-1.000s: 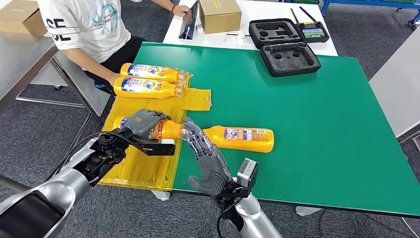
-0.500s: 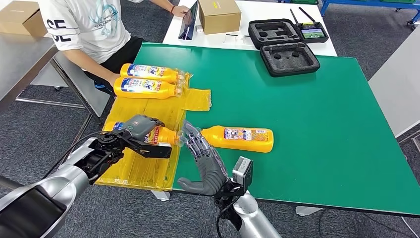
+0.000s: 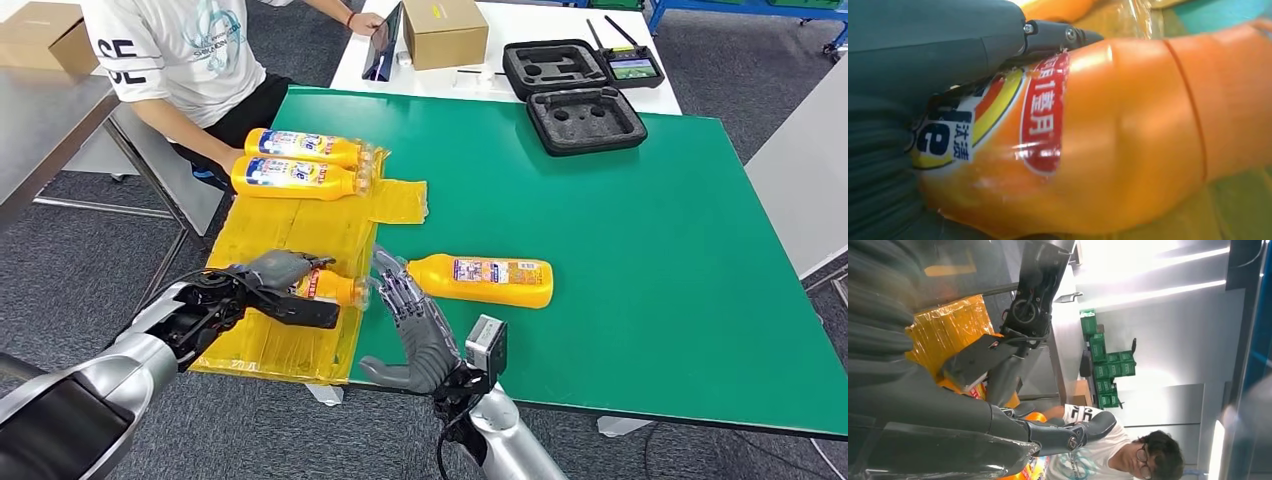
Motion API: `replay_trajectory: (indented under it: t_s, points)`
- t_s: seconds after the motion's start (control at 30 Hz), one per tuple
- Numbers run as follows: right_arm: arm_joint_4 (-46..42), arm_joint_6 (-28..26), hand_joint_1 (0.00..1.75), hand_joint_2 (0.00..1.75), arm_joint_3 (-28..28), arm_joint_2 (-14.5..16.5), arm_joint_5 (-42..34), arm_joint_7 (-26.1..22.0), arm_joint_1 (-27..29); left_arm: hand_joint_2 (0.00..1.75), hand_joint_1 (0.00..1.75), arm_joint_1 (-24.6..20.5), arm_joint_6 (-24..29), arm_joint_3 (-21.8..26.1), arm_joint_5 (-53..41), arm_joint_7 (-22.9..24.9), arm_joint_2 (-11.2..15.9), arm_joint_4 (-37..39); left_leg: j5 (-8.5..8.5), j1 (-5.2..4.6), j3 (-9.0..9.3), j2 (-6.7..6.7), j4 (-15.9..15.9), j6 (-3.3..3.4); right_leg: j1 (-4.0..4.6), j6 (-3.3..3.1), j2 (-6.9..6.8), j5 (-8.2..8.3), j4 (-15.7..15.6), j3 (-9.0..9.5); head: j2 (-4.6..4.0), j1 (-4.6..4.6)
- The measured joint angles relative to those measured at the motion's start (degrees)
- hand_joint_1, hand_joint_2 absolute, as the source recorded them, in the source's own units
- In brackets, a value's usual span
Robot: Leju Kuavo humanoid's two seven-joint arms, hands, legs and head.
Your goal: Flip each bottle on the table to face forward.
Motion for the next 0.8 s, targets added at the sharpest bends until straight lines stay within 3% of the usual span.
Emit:
replay_trajectory:
  t_s: [0.2, 0.6, 0.7, 0.8]
  points:
    - [1.67, -1.24, 0.00, 1.75, 0.46, 0.36, -0.07, 0.06, -0.36, 0.00, 0.00, -0.53, -6.56, 3.61, 8.39, -6.07, 0.01, 1.20, 0.00, -0.02, 0.00, -0.05, 0.00, 0.00, -0.02, -0.01, -0.04, -0.01, 0.00, 0.06, 0.00, -0.01]
    - [2.77, -3.80, 0.00, 1.75, 0.58, 0.32, 0.18, 2.47, -0.08, 0.00, 0.00, 1.43, -5.15, 10.00, 16.59, -12.45, 0.29, 0.58, 0.00, -0.01, -0.02, -0.05, 0.00, 0.00, -0.02, -0.01, -0.04, -0.02, 0.00, 0.02, 0.00, -0.01]
    - [2.94, -4.27, 0.00, 1.75, 0.58, 0.32, 0.40, 2.63, 0.46, 0.00, 0.00, 2.59, 2.97, 11.55, 16.71, -13.27, 0.07, -0.64, 0.00, -0.01, -0.06, -0.04, 0.01, 0.00, -0.01, -0.01, -0.03, -0.01, 0.00, -0.06, 0.00, -0.01]
    - [2.90, -4.62, 0.00, 1.75, 0.58, 0.32, 0.73, 2.79, 1.16, 0.00, 0.00, 3.02, 21.54, 12.40, 11.07, -11.49, -1.05, -1.76, 0.00, -0.01, -0.11, -0.05, 0.01, 0.00, -0.02, 0.00, -0.04, -0.01, 0.00, -0.09, -0.01, 0.00]
